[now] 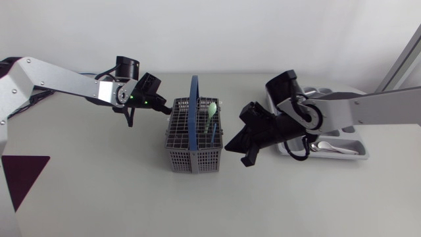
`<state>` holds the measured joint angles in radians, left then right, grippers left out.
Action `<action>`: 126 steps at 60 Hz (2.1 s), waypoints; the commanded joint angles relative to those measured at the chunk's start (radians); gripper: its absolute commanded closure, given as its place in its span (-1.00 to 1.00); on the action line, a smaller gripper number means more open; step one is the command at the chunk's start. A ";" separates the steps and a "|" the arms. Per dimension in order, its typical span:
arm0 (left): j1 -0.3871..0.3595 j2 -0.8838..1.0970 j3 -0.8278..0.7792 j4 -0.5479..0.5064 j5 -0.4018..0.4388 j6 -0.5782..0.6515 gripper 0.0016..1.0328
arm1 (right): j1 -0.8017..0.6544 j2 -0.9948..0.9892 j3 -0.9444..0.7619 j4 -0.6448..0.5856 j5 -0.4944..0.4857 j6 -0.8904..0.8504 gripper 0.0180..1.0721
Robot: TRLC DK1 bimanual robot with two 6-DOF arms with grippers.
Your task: Unload the cutlery basket into the drawer organizer.
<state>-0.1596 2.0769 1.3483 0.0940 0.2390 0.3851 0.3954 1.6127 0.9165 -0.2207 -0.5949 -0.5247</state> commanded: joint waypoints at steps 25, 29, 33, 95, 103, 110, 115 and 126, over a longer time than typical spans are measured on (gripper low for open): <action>0.028 -0.502 -0.402 -0.119 0.112 0.054 0.08 | 0.003 -0.286 -0.134 0.060 0.020 -0.015 -0.33; 0.009 -0.558 -0.443 -0.146 0.120 0.063 0.08 | 0.013 -0.267 -0.126 0.078 0.020 -0.009 -0.33; -0.015 -0.604 -0.479 -0.168 0.120 0.067 0.08 | 0.031 -0.246 -0.117 0.093 0.024 -0.008 -0.33; -0.092 -0.821 -0.641 -0.231 0.118 0.086 0.09 | 0.126 -0.040 0.062 0.106 0.075 0.003 0.89; -0.095 -0.822 -0.643 -0.229 0.118 0.087 0.09 | 0.128 -0.057 0.070 0.083 0.075 0.005 0.89; -0.095 -0.833 -0.646 -0.231 0.118 0.087 0.09 | 0.129 -0.080 0.081 0.063 0.076 0.008 0.89; -0.095 -0.841 -0.653 -0.231 0.118 0.087 0.09 | 0.131 -0.099 0.087 0.052 0.083 0.008 0.89; -0.100 -0.853 -0.669 -0.231 0.118 0.086 0.09 | 0.131 -0.135 0.088 0.027 0.092 0.008 0.89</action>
<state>-0.2504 1.2419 0.7094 -0.1310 0.3443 0.4500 0.5163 1.5047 0.9783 -0.1680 -0.5140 -0.5243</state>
